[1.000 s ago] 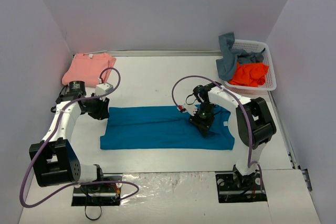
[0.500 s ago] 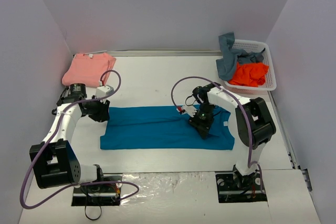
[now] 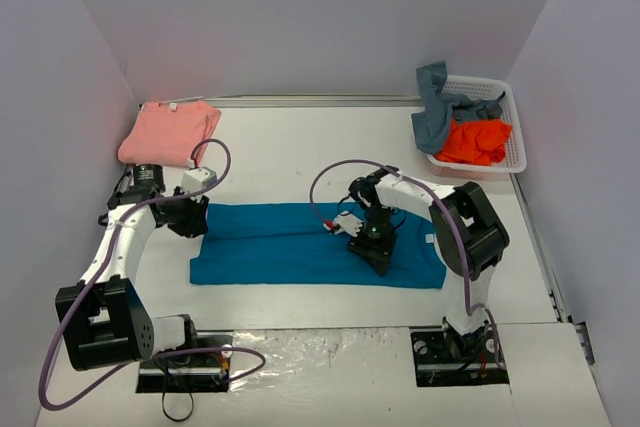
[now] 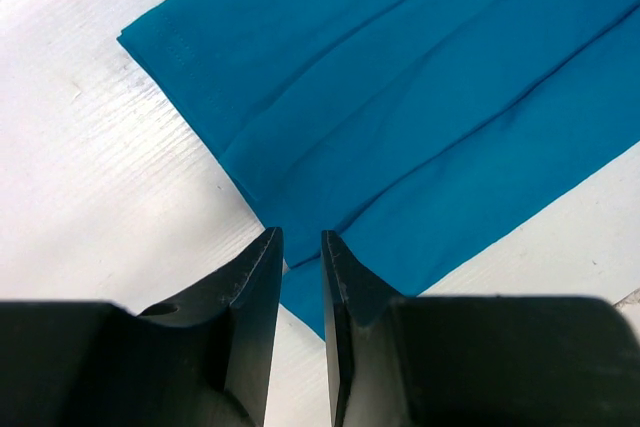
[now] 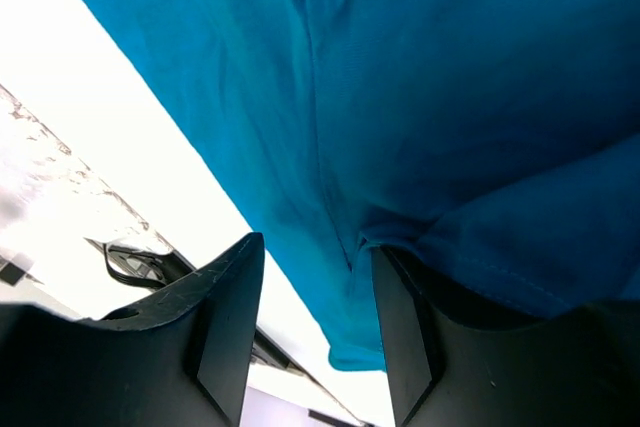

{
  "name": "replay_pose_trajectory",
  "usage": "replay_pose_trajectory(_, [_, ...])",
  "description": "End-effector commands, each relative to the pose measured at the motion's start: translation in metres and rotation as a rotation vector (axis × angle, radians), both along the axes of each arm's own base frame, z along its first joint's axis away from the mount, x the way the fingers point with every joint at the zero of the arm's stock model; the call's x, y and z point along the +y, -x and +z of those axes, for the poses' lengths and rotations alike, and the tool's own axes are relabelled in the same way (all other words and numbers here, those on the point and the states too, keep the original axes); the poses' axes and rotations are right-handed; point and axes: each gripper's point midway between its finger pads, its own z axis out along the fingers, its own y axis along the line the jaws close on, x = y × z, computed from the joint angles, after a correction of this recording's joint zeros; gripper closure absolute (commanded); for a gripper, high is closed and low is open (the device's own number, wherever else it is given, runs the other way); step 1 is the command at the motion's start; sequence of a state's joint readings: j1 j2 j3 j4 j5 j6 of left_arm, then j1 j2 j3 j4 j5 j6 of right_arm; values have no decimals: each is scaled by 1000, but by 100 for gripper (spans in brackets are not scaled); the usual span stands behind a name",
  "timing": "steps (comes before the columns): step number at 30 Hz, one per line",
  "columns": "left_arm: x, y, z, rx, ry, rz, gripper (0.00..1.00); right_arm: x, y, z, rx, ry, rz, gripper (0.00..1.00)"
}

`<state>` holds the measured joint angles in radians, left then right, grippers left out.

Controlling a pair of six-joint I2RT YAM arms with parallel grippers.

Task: Fold and stack the t-shirts
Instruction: Fold the other side of the tshirt into a rectangle

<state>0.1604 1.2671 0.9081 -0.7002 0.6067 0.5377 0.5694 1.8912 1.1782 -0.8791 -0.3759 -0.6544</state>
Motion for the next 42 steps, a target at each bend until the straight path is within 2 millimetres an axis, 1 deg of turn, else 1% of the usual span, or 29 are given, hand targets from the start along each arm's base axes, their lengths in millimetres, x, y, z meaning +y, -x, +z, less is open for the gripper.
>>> replay_pose_trajectory(1, [3,-3,11,-45,-5,11,79,-10,2,5,7,81,18,56])
replay_pose_trajectory(3, [2,-4,13,-49,-4,12,79,-12,-3,8,-20,107,19,55])
replay_pose_trajectory(5, [3,-5,13,-49,-4,16,79,-9,-3,13,-33,106,29,55])
replay_pose_trajectory(8, [2,-5,15,-53,-2,18,79,3,-6,29,-74,65,43,53])
replay_pose_trajectory(9, [2,-5,15,-55,1,19,79,6,-4,36,-74,53,48,53])
replay_pose_trajectory(10, [2,-6,15,-55,-1,18,79,13,-8,44,-88,24,53,53])
replay_pose_trajectory(11, [2,-5,15,-54,1,20,79,21,-4,55,-86,-24,56,53])
replay_pose_trajectory(12, [2,-6,16,-56,0,19,79,23,-1,63,-78,-48,69,52])
replay_pose_trajectory(13, [3,-6,15,-52,-1,22,79,30,-5,77,-107,-96,69,52])
replay_pose_trajectory(14, [3,-6,15,-50,-1,21,79,34,-4,83,-108,-123,67,52])
replay_pose_trajectory(16, [3,-7,15,-46,-3,19,79,37,-5,98,-142,-164,72,52])
replay_pose_trajectory(18, [4,-8,16,-48,-6,18,79,33,-11,102,-176,-171,68,51])
replay_pose_trajectory(19, [3,-8,16,-47,-3,20,79,31,-15,103,-193,-169,56,51])
replay_pose_trajectory(20, [3,-9,16,-52,0,20,79,27,-26,100,-237,-151,39,51])
replay_pose_trajectory(22, [2,-11,16,-50,6,21,79,16,-40,94,-260,-120,-18,51])
replay_pose_trajectory(23, [1,-11,16,-48,14,19,79,12,-53,90,-305,-97,-43,52])
replay_pose_trajectory(24, [1,-11,16,-47,17,18,79,8,-62,87,-327,-88,-70,52])
replay_pose_trajectory(25, [0,-11,16,-45,21,16,79,0,-74,83,-343,-67,-115,52])
replay_pose_trajectory(26, [-1,-11,16,-45,25,14,79,-1,-90,80,-390,-64,-170,53])
replay_pose_trajectory(27, [-1,-11,15,-44,21,14,79,-11,-104,74,-425,-11,-205,53])
replay_pose_trajectory(28, [0,-11,16,-47,20,15,79,-20,-114,70,-445,13,-251,53])
replay_pose_trajectory(30, [0,-10,15,-45,17,16,79,-26,-129,65,-473,38,-291,53])
replay_pose_trajectory(31, [0,-11,15,-48,17,16,79,-30,-137,59,-489,62,-303,54])
replay_pose_trajectory(34, [0,-10,15,-50,18,19,79,-32,-143,46,-485,92,-315,54])
replay_pose_trajectory(37, [0,-10,15,-50,18,19,79,-30,-143,36,-461,97,-322,54])
replay_pose_trajectory(40, [0,-10,16,-56,17,19,79,-27,-135,28,-434,99,-308,54])
replay_pose_trajectory(42, [-1,-10,15,-53,18,18,79,-19,-128,27,-427,88,-284,54])
